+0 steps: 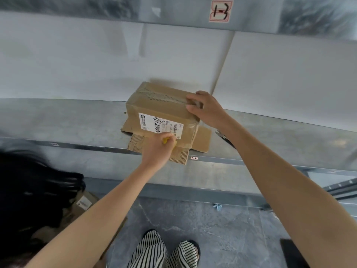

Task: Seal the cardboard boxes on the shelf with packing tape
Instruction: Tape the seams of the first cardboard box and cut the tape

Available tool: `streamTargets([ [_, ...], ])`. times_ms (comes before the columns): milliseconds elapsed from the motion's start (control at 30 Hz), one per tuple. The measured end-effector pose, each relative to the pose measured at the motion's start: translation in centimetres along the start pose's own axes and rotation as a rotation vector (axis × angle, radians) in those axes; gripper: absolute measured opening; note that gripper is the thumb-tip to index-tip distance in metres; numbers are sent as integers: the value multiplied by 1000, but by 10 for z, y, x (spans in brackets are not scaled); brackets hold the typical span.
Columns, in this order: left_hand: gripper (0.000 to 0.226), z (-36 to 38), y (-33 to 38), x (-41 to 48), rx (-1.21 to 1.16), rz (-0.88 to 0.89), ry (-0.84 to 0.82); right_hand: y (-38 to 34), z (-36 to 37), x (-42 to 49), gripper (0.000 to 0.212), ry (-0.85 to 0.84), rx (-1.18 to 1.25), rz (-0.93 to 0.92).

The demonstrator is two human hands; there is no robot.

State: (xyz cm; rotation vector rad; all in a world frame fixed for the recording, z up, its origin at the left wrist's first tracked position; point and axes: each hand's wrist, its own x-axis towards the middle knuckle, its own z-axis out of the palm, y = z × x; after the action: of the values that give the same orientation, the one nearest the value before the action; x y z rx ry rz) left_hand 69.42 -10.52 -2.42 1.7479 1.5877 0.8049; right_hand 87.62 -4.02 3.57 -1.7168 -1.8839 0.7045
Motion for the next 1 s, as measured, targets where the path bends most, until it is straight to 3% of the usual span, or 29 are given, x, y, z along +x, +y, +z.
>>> streamTargets([
  [133, 31, -20, -15, 2, 43, -13, 27, 1, -1, -2, 43, -5, -76, 38],
  [267, 25, -39, -22, -1, 179, 25, 69, -1, 2, -4, 46, -12, -180, 96],
  [467, 55, -66, -26, 8, 203, -20, -9, -8, 6, -7, 50, -20, -299, 147],
  [533, 54, -76, -33, 15, 216, -35, 27, -12, 9, -10, 49, -8, -344, 161],
  [733, 51, -98, -72, 40, 542, 70, 131, -23, 19, -18, 52, 45, -423, 226],
  [1000, 58, -102, -128, 68, 723, 43, -27, -27, 27, -26, 60, 59, -463, 311],
])
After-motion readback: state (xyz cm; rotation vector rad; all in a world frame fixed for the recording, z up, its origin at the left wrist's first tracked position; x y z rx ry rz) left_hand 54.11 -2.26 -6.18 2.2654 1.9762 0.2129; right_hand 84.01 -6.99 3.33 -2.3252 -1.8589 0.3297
